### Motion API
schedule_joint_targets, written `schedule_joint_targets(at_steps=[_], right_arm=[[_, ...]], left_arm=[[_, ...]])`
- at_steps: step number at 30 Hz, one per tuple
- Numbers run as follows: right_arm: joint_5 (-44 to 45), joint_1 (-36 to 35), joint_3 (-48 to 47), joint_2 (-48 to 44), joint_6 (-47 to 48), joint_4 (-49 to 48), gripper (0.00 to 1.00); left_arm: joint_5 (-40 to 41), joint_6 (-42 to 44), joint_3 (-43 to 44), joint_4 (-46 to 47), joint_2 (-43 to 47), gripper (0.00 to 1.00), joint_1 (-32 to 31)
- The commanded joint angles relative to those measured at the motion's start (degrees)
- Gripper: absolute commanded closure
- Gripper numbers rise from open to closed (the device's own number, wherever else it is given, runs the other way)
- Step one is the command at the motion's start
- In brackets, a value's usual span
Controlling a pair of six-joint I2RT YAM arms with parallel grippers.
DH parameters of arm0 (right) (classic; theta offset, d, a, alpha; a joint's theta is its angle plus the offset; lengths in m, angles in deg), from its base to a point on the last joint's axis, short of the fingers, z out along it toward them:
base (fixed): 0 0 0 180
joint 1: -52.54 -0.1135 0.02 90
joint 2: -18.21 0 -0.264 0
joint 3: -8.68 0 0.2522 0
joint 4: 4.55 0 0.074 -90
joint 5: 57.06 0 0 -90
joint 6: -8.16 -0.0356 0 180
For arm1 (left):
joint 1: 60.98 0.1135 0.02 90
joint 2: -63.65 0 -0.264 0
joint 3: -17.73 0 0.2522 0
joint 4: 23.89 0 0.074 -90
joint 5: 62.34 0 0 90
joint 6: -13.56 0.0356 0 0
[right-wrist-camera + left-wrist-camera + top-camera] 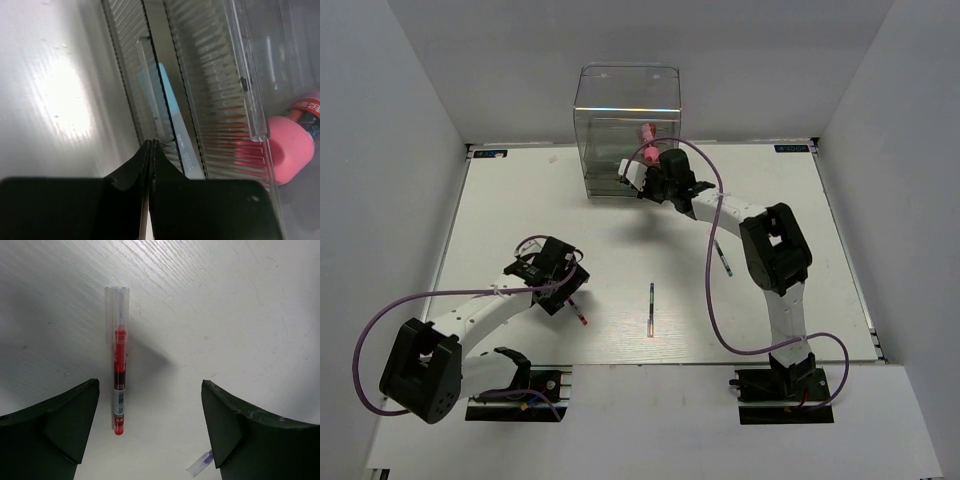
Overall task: Sort the stationery into containers
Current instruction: Close the drawer in the storage box, then open the drawer in the storage box.
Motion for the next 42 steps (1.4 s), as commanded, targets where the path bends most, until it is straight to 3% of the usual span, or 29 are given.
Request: schedule_joint_targets(at_steps=[1, 18, 25, 30, 34, 36, 37, 39, 41, 42], right_arm=[[4.6, 0.0, -2.6, 2.4, -0.4, -6.4, 1.00], [9.4, -0.6, 0.1, 3.4, 0.3, -14.6, 1.00], [1.0, -1.2, 8.3, -1.0, 3.8, -14.9, 0.95], [-2.4, -1.0, 8.9, -2.7, -0.5, -11.6, 0.89], [-5.0, -0.7, 14.4, -7.3, -2.3, -12.0, 0.89], [-5.0, -0.3, 21.9, -12.2, -2.6, -16.4, 0.87], [-4.8, -0.4, 23.9, -13.7, -2.9, -17.9, 0.78], [-3.0, -0.1, 31.5, -17.2, -4.4, -23.3, 0.67], [-2.1, 0.5, 36.6, -21.1, -5.2, -25.7, 0.64], [-0.5, 0.7, 37.5, -21.8, -7.6, -25.7, 0.69]], left_arm=[[0.1, 0.4, -0.8, 0.9, 0.2, 0.07, -0.3], [-0.9, 0.4, -1.3, 2.5, -0.3, 0.07, -0.3], [-0.9, 0.4, -1.3, 3.0, -0.3, 0.07, -0.3], [-1.4, 0.4, -1.8, 3.6, -0.3, 0.07, -0.3], [-2.8, 2.1, -2.5, 9.6, 0.9, 0.10, -0.3], [-4.2, 3.2, -3.6, 13.6, 1.5, 0.22, -0.3], [-5.6, 3.8, -3.6, 18.0, 1.5, 0.27, -0.3], [-7.1, 4.4, -4.2, 23.3, 0.7, 0.48, 0.5], [-8.1, 4.9, -4.2, 30.1, -2.5, 0.62, 0.5], [-8.7, 5.5, -2.5, 31.8, -4.2, 0.72, 0.5]])
